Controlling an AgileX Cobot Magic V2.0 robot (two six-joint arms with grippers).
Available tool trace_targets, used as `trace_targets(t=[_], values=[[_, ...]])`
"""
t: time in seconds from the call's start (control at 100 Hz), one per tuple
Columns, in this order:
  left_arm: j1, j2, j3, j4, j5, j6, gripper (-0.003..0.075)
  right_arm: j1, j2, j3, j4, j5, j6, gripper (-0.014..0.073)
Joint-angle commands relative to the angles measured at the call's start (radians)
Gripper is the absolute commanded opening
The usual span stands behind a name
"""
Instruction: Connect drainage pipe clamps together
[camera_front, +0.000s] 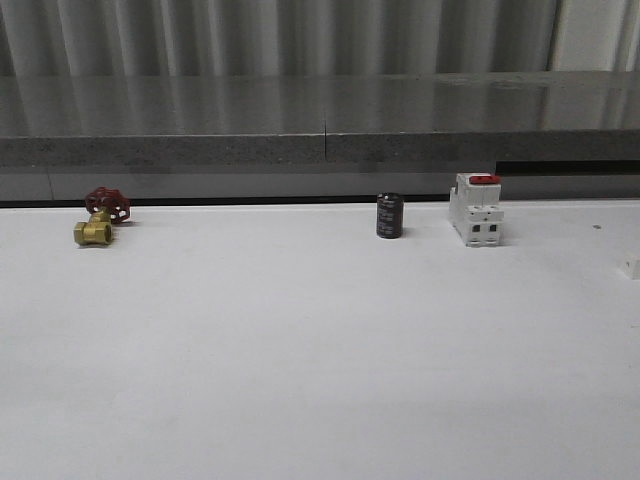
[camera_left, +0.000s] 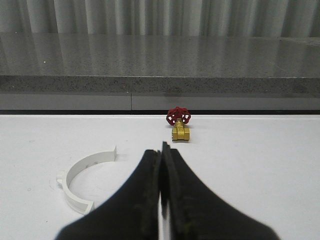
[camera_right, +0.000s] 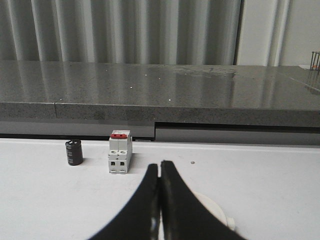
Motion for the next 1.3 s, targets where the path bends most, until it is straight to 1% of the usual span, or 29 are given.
trace_targets(t=[0.0, 0.31, 0.4, 0.51, 0.58, 0.65, 0.72, 0.84, 0.94, 1.05, 1.21, 1.26, 1.29], values=[[-0.001, -0.033, 0.048, -0.003, -0.080, -0.011, -0.0020, -0.001, -0.014, -0.020, -0.011, -0.084, -0.004, -0.0057], [-0.001, -0.033, 0.029, -0.012, -0.080, -0.011, -0.0020, -0.001, -0.014, -0.020, -0.011, -0.084, -0.004, -0.0057], [-0.001, -0.032, -0.019, -0.026, -0.080, -0.011, -0.0020, -0.001, -0.014, -0.020, -0.011, -0.084, -0.004, -0.0057], [-0.001, 0.006, -0.120, -0.027, -0.049, -0.011, -0.0020, -0.001, -0.014, -0.020, -0.011, -0.084, -0.004, -0.0057], [-0.001, 0.057, -0.205, -0.027, 0.012, -0.011, -0.0020, -0.001, -0.014, -0.020, -0.011, -0.084, -0.004, -0.0057], [-0.001, 0.129, -0.302, -0.027, 0.100, -0.011, -0.0020, -0.001, -0.014, -0.020, -0.011, -0.084, -0.004, -0.0057], [-0.001, 0.213, -0.401, -0.027, 0.200, -0.011, -0.0020, -0.001, -0.014, -0.020, -0.011, -0.084, -0.004, -0.0057], [-0.001, 0.353, -0.562, -0.027, 0.409, -0.011, -0.0020, -0.001, -0.014, -0.020, -0.011, -0.084, -0.004, -0.0057], [-0.001, 0.451, -0.656, -0.027, 0.525, -0.011, -0.0020, -0.001, -0.014, -0.020, -0.011, -0.084, -0.004, -0.0057], [-0.001, 0.536, -0.701, -0.027, 0.579, -0.011, -0.0020, -0.001, -0.014, -0.020, -0.011, -0.084, -0.004, -0.0057], [-0.001, 0.611, -0.701, -0.021, 0.587, -0.011, -0.0013, -0.001, -0.014, -0.020, -0.011, -0.084, -0.004, -0.0057], [-0.001, 0.624, -0.701, -0.021, 0.593, -0.011, 0.0025, -0.001, -0.014, -0.020, -0.011, -0.084, -0.004, -0.0057], [-0.001, 0.627, -0.701, -0.021, 0.595, -0.011, 0.0073, -0.001, -0.014, -0.020, -0.011, -0.084, -0.004, -0.0057]])
